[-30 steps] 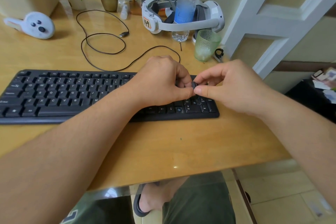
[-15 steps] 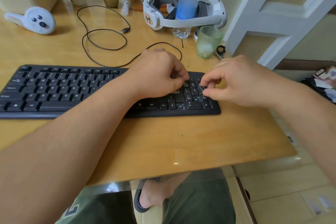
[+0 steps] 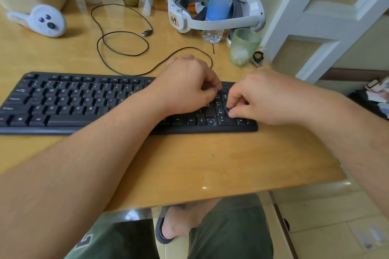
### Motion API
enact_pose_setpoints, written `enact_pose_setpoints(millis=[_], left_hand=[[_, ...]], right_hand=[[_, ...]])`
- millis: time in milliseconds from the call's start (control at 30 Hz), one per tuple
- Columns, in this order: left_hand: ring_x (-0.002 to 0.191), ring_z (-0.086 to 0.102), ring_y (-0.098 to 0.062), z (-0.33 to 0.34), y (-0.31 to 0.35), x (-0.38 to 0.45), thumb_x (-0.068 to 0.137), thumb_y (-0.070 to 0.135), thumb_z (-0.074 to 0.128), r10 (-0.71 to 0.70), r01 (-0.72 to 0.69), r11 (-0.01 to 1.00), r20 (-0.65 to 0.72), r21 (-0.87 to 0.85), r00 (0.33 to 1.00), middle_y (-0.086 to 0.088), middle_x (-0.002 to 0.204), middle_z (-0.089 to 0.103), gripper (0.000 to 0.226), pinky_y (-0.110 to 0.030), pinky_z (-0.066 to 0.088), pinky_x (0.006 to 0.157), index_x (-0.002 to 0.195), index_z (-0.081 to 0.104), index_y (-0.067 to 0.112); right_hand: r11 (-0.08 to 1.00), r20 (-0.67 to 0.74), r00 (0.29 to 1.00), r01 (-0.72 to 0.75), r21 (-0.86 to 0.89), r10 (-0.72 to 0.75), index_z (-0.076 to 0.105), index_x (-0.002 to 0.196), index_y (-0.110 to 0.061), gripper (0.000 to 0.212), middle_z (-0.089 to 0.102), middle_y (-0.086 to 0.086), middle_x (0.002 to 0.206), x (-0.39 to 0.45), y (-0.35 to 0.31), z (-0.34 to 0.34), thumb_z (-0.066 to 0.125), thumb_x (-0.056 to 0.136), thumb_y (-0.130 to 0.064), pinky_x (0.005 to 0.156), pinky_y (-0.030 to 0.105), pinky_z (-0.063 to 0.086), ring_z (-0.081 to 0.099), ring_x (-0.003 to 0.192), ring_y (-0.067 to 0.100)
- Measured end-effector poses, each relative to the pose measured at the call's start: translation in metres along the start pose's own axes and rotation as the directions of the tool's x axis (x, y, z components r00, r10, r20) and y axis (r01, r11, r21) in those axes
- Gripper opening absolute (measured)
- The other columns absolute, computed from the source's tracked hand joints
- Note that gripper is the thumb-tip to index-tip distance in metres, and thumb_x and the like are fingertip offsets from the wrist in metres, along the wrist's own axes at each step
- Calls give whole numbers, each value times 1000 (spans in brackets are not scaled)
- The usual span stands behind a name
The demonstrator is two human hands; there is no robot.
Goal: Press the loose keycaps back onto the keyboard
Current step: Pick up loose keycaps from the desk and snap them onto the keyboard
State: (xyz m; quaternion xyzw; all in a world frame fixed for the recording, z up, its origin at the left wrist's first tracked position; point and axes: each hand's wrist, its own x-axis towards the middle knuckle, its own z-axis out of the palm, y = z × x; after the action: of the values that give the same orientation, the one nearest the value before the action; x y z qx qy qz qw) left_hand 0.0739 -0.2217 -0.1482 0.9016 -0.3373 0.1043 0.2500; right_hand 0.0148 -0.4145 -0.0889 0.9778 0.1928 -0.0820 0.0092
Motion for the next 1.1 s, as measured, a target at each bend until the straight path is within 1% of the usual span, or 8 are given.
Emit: enact_pose_setpoints(millis=[200,400,533,700,767,867,1000,1100], left_hand=[[105,52,-18,1,2,-1,87,39,60,17,-17,1000,12,-2,1000,19,87,61,23,-44,45,98,103,78,42],[102,50,-17,2,1,-1,85,39,58,29,-29,1000,14,-6,999,19,84,58,26,-46,45,98,102,78,42],[95,44,-12,3,2,1,81,45,53,21,-21,1000,7,-1,1000,20,83,59,31,-46,46,97,101,77,43],[96,50,-17,4,4,0,80,45,54,36,-35,999,15,-9,999,16,85,65,32,-47,47,97,100,78,43],[94,51,-17,5,6,-1,79,46,54,49,-49,999,23,-6,999,19,81,61,31,-47,48,96,98,78,43],[93,52,-17,7,8,-1,79,48,54,64,-64,998,40,8,997,22,77,56,30,-46,49,93,95,78,42],[92,51,-16,9,9,-2,80,53,56,82,-83,997,50,12,995,24,73,53,26,-46,49,91,93,76,41],[91,49,-15,9,8,-2,79,56,58,73,-73,997,40,10,997,22,73,54,26,-44,48,90,93,76,42]], right_hand=[[997,-1,998,-64,-48,64,75,86,-30,9,65,-15,73,2,-5,0,75,91,-38,79,37,56,58,77,1],[992,3,992,-122,36,122,75,85,-29,8,68,-14,75,5,-8,0,83,86,-32,76,33,56,60,76,0],[980,-1,985,-170,102,171,73,76,-29,14,69,-12,73,7,-7,4,86,82,-29,69,30,54,61,74,2],[969,10,982,-186,160,186,70,69,-26,19,64,-18,60,7,-5,9,84,83,-26,65,27,50,59,67,2],[961,17,980,-198,192,198,70,70,-27,19,62,-21,58,6,-4,12,80,86,-26,64,27,48,58,67,3],[938,60,975,-221,265,213,71,72,-28,19,64,-15,60,6,-1,12,75,90,-25,62,26,43,57,65,4],[921,80,970,-245,303,232,71,74,-27,19,57,-22,52,9,4,12,70,93,-21,61,26,39,52,62,5],[920,69,966,-259,294,249,71,75,-26,17,57,-16,54,13,4,12,73,92,-23,58,25,37,52,61,3]])
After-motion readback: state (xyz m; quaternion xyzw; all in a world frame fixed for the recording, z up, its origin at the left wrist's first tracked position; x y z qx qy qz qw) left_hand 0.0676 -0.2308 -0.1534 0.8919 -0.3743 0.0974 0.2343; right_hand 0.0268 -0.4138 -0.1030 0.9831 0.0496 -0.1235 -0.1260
